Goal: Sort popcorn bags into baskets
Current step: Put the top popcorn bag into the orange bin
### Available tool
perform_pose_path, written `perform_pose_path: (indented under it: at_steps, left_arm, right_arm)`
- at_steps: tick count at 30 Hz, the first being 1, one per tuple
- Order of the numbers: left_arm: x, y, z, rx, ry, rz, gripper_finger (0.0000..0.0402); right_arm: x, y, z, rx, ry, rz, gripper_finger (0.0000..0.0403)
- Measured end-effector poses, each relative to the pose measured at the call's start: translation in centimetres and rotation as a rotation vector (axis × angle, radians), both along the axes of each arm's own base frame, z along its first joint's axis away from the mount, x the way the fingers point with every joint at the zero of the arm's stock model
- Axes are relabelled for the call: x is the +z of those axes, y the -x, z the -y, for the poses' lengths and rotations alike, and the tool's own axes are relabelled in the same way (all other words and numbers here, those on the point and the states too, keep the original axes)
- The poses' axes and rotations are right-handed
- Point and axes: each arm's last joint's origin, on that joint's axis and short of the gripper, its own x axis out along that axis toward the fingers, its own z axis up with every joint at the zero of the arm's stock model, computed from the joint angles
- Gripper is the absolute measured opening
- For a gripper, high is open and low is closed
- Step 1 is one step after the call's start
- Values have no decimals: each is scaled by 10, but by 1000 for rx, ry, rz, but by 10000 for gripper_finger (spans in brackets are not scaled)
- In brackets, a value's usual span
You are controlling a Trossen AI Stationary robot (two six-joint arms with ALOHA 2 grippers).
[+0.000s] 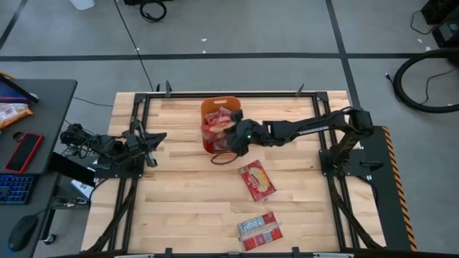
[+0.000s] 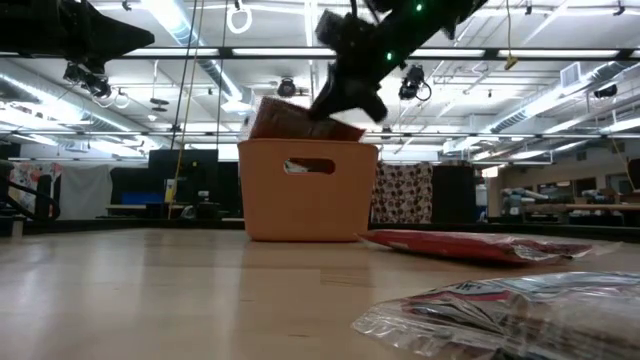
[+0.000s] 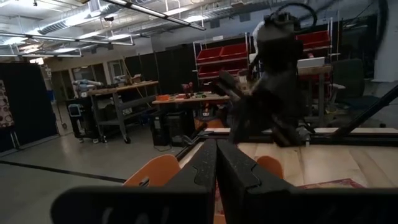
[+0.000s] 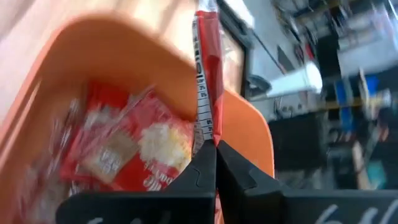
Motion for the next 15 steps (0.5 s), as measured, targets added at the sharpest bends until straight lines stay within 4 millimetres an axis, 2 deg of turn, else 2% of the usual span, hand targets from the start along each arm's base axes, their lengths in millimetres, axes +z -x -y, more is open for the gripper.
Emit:
perform_pose_path:
  at_steps: [4,9,12,15]
  left_arm:
    - [0,0,0,0,0,0,13]
    - [0,0,0,0,0,0,13]
    - [0,0,0,-1,0,1,13]
    - [0,0,0,0,1,1,13]
  right_arm:
    - [-18,-10,1,99,143,-102,4]
    - [-31,-14,6,157,246,-200,5]
    - [-34,-11,13,204,214,-234,13]
    - [-36,-8,25,166,158,-247,37]
